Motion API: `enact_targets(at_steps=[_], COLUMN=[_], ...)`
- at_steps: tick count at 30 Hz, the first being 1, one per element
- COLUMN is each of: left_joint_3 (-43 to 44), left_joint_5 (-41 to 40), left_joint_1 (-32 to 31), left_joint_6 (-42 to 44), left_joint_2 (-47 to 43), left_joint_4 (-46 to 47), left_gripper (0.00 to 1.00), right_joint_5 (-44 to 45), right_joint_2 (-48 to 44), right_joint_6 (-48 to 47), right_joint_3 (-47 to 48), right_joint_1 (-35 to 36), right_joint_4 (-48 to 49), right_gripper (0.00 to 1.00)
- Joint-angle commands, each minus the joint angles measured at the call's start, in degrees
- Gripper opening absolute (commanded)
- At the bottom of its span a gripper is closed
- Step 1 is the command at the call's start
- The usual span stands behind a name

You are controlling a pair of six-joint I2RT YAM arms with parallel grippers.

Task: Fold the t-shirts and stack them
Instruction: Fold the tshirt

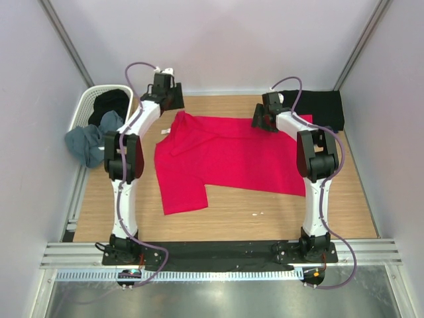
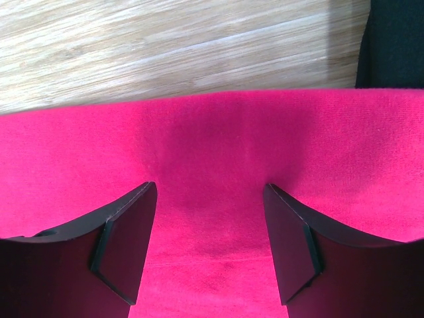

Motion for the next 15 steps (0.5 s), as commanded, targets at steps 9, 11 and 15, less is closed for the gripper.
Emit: enact_targets(at_steps=[9, 11, 15], left_joint_3=[13.89, 14.16, 14.25], left_joint_5=[-5.9, -6.52, -8.72], left_joint_1=[-2.91, -3.0, -3.17], left_joint_6=[7.63, 7.89, 8.94], left_joint_2=[11.19, 11.72, 12.6], left_joint_4=[-1.6, -1.69, -1.69], left_gripper=[0.38, 0.36, 0.36], right_joint_5=[3.87, 4.31, 5.11], right_joint_2=[0.33, 0.15, -0.11], right_joint_6=[-1.35, -1.52, -1.79], right_joint_3=[0.01, -1.13, -2.01], right_joint_1=[0.01, 0.01, -0.08], right_joint_4=[-0.88, -0.88, -0.88], right_gripper=[0.71, 0.7, 0.7])
